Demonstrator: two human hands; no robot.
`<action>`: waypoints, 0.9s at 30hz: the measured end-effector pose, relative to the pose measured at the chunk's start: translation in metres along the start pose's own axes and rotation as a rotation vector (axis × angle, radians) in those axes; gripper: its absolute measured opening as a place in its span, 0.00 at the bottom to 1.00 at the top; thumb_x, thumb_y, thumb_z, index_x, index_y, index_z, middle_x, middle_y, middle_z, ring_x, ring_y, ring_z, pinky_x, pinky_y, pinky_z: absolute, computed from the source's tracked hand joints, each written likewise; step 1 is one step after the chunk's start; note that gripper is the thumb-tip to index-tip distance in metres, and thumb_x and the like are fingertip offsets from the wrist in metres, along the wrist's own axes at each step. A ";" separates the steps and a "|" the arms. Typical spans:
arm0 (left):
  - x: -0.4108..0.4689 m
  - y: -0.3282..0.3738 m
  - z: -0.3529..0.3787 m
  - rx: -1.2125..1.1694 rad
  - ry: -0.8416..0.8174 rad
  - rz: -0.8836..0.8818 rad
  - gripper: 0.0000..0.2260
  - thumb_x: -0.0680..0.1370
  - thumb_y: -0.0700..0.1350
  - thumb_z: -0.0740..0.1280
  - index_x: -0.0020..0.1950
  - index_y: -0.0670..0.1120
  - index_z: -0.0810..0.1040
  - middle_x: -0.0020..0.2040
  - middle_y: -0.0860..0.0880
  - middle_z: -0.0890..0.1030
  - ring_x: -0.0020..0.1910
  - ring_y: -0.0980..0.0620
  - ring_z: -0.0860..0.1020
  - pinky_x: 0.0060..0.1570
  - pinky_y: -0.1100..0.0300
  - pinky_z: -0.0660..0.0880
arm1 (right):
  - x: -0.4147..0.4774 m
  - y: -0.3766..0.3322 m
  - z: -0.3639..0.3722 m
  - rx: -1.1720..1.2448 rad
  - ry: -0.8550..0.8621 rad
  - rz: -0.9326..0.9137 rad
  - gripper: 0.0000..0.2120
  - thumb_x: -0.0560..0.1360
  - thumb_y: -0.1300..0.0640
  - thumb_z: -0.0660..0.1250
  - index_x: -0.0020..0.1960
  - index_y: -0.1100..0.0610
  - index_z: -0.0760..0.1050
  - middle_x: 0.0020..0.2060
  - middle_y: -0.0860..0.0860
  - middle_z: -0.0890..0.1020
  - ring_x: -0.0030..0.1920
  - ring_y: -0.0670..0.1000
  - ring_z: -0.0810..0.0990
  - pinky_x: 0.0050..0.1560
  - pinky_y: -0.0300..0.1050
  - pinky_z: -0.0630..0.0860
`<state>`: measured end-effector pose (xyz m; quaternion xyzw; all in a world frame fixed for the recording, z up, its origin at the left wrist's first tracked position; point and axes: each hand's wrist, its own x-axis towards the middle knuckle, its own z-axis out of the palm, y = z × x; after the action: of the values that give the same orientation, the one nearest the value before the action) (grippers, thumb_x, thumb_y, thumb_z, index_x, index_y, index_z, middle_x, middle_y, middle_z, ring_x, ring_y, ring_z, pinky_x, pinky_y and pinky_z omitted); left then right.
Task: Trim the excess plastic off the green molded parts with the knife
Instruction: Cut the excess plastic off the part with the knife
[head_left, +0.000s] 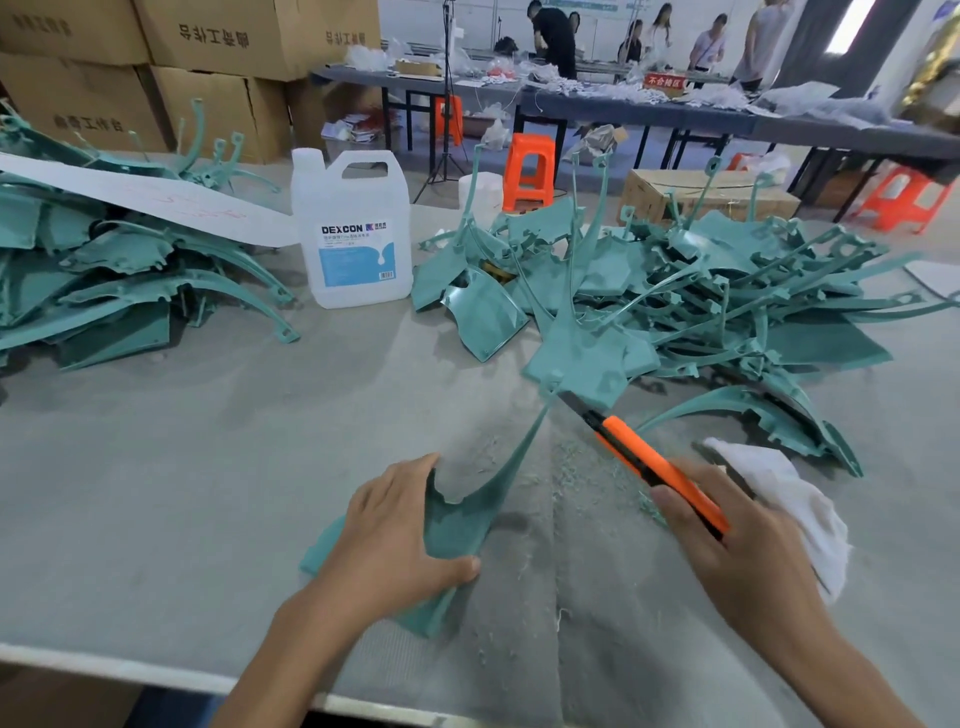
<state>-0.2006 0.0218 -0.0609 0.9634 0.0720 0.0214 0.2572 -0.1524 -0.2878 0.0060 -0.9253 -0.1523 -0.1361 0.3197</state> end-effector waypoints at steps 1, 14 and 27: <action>0.000 -0.004 -0.006 0.033 -0.023 0.024 0.52 0.60 0.74 0.66 0.78 0.58 0.49 0.76 0.57 0.57 0.77 0.53 0.55 0.76 0.54 0.53 | -0.009 0.009 0.004 0.087 0.008 0.045 0.10 0.74 0.37 0.61 0.53 0.33 0.76 0.30 0.47 0.80 0.33 0.48 0.79 0.36 0.43 0.74; 0.016 0.010 -0.002 0.089 0.124 0.086 0.14 0.82 0.59 0.61 0.64 0.60 0.78 0.71 0.57 0.72 0.73 0.54 0.63 0.70 0.56 0.54 | -0.067 0.022 0.060 0.483 0.106 0.255 0.15 0.74 0.39 0.64 0.59 0.40 0.72 0.43 0.43 0.87 0.37 0.46 0.82 0.40 0.39 0.76; 0.090 0.083 0.001 -0.467 -0.048 0.105 0.18 0.84 0.59 0.53 0.55 0.49 0.76 0.45 0.55 0.82 0.44 0.53 0.80 0.47 0.56 0.75 | -0.072 0.034 0.064 0.492 0.194 0.314 0.17 0.75 0.40 0.64 0.61 0.45 0.72 0.43 0.48 0.86 0.30 0.51 0.79 0.33 0.52 0.78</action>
<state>-0.1012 -0.0362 -0.0202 0.8804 0.0085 0.0281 0.4733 -0.1961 -0.2873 -0.0863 -0.8149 -0.0046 -0.1317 0.5645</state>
